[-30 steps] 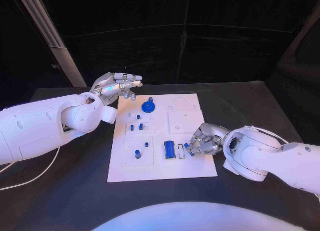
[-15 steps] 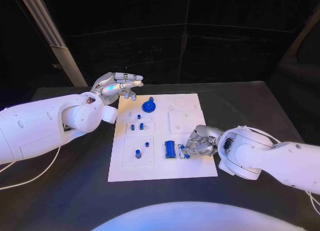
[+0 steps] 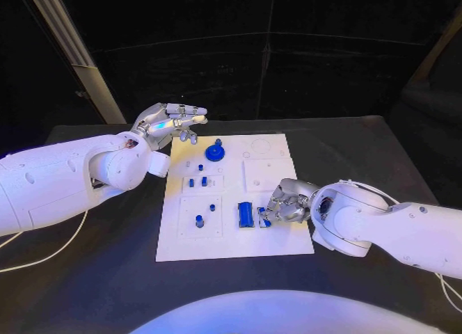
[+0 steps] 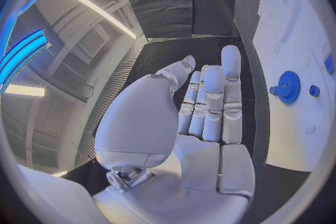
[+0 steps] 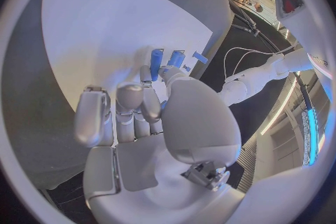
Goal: Assemble the parts on the task board
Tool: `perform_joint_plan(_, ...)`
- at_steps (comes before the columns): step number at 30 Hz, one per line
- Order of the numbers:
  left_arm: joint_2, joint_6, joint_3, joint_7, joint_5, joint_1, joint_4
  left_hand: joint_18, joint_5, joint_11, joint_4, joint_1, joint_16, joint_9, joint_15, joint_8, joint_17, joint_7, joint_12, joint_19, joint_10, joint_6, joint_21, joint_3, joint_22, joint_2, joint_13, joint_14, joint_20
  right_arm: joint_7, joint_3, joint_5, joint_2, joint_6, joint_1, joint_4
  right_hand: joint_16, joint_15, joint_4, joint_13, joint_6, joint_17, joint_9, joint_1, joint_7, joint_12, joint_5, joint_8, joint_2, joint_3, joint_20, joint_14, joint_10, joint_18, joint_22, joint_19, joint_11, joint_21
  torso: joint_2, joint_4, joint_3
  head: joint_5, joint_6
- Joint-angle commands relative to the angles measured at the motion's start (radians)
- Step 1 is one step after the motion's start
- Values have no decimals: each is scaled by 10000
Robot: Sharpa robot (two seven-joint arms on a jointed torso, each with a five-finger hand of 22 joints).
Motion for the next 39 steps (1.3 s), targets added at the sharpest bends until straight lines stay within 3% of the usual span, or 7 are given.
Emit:
perform_joint_plan(1,-3,130,8,65,26,17,27,62,67,22,-34,-5,46,0,1,39,18,11,44,-6,-68,-82,-40,-22,-15,81,3,-41,54,-104,-1,-325,51,273,10,-14,7,-58,101,0,67,-19,30,-151,-4,1,-87,1,8,-22,-35,8,39,-63,-12,14,-4,36,-4,1,3,-7,-2)
perform_joint_plan(10,-8,104,8,95,26,18,34,62,67,22,-33,-7,46,0,1,40,15,10,46,-5,-69,-81,-40,-23,-15,82,3,-41,54,-106,-1,-776,127,431,10,-65,-1,-67,308,-11,171,-26,144,-730,-24,-40,-224,58,-2,-283,-46,3,80,-59,-38,8,-14,14,-12,-1,2,-30,-18)
perform_joint_plan(22,-2,115,8,53,26,19,28,63,68,20,-29,-11,81,0,1,44,76,10,58,-1,-67,-80,-41,-22,-16,90,4,-18,54,-26,-1,-1066,119,391,10,-62,-37,-67,302,45,139,-66,328,-1667,-41,-61,-2611,36,191,-1431,-45,-5,109,-54,-54,4,-18,-17,-16,-3,6,-55,0)
perform_joint_plan(30,-4,111,8,44,26,19,15,63,68,20,-29,-11,81,0,1,44,76,10,58,-1,-67,-80,-41,-22,-16,90,4,-18,54,234,-1,-1107,-128,482,9,53,-72,-64,37,69,95,-114,423,-1203,-32,-88,-3301,15,148,-1836,-43,-12,96,-50,-67,-6,-9,-39,-21,-1,8,-54,29)
perform_joint_plan(35,2,110,8,59,26,18,-4,63,68,20,-29,-11,81,0,1,44,76,10,58,-1,-67,-80,-41,-22,-16,90,4,-18,54,993,0,-613,-388,-404,10,68,-272,5,-86,-176,-277,-454,389,-905,100,-470,-3248,-189,171,-2005,-2,-92,-89,-16,-281,-104,89,-172,-36,-12,6,-55,103)
perform_joint_plan(38,10,104,7,69,26,17,-35,63,67,21,-21,-24,64,-1,2,45,23,12,71,7,-74,-87,-39,-27,-17,92,4,-28,55,1883,2,654,-615,-965,16,10,-1004,157,-112,-1315,-811,-1620,314,-697,308,-2101,-3096,-459,163,-2202,123,-390,-857,164,-1287,-534,273,-788,-60,-2,7,-39,198)
perform_joint_plan(39,11,101,6,73,27,17,-52,62,65,23,-7,-50,35,-1,4,50,-42,10,84,7,-80,-88,-44,-41,-20,87,4,-51,56,2432,3,1498,-712,-1136,21,-67,-1594,239,-102,-2240,-1085,-2428,264,-618,416,-3410,-3109,-576,137,-2308,194,-664,-1505,319,-2170,-923,373,-1358,-79,7,9,-56,274)
